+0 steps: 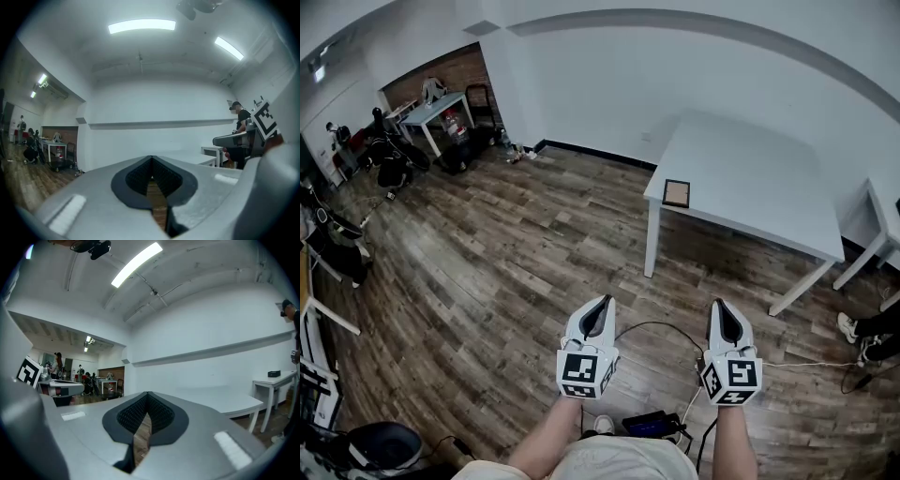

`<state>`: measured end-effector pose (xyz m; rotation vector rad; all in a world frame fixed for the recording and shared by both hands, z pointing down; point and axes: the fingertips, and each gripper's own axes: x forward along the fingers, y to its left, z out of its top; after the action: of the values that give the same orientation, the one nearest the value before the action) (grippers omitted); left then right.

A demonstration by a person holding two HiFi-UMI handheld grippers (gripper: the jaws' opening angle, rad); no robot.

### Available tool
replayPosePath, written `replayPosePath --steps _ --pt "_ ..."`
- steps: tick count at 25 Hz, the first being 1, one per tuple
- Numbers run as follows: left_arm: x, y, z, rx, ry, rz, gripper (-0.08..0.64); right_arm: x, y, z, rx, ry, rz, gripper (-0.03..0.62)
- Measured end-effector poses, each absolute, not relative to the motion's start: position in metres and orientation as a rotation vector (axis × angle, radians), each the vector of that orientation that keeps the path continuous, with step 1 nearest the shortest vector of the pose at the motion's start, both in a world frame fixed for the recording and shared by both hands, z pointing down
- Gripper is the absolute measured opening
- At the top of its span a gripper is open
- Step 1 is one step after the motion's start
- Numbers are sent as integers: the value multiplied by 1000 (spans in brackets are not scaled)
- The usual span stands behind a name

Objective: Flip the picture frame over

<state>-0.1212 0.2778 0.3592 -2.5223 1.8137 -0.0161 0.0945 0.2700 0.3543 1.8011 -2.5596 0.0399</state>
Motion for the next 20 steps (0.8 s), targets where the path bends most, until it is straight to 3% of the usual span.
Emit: replayPosePath --steps 20 --pt "-54 292 358 -2513 1827 -13 0 147 283 363 1731 -2620 69 23"
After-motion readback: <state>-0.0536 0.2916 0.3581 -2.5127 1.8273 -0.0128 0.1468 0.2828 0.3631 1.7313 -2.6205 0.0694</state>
